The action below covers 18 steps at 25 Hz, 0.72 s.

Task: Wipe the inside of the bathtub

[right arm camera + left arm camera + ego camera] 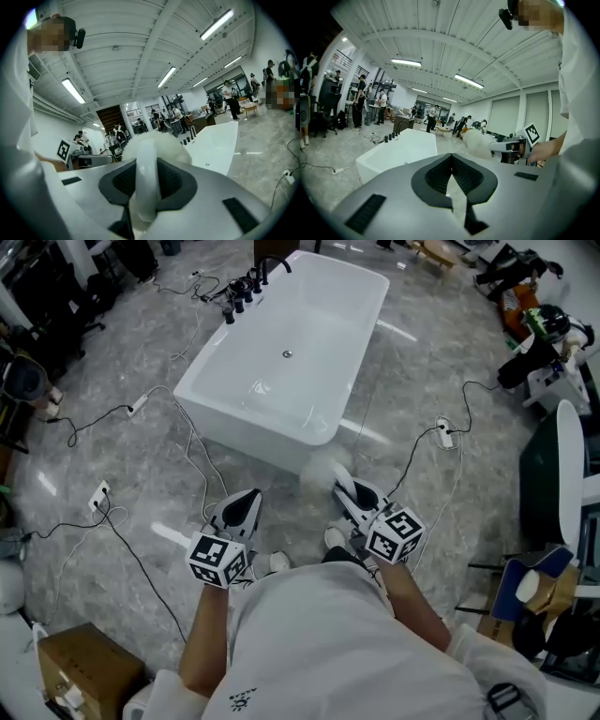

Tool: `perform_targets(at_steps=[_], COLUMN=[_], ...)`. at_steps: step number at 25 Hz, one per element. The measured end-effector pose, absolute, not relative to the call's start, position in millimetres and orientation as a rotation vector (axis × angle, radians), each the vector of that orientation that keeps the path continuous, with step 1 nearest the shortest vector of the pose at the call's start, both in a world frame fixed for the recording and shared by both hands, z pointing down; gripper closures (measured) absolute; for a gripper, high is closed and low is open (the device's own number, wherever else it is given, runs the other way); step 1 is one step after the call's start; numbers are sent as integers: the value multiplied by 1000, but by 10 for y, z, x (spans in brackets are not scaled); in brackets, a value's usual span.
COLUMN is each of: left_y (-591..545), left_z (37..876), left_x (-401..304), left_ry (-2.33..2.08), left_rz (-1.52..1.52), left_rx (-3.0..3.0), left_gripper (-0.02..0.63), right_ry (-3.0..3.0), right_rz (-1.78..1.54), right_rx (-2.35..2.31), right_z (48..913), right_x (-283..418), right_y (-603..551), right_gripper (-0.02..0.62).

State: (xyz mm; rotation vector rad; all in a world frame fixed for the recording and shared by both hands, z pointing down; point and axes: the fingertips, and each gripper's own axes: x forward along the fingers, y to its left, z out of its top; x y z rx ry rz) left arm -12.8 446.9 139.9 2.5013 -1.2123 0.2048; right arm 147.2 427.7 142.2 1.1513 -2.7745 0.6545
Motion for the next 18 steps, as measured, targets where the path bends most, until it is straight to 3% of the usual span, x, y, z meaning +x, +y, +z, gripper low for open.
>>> perform_targets(at_steps=[18], left_y=[4595], left_z=[1442], left_x=[-605], left_ry=[-1189], left_rz=[153], left_rx=[2492], left_gripper=[595], right_ry=[-2739], right_rz=[676], right_rx=[1214], right_z=[1359], right_x=[1129], right_y=[4358], right_gripper=[500])
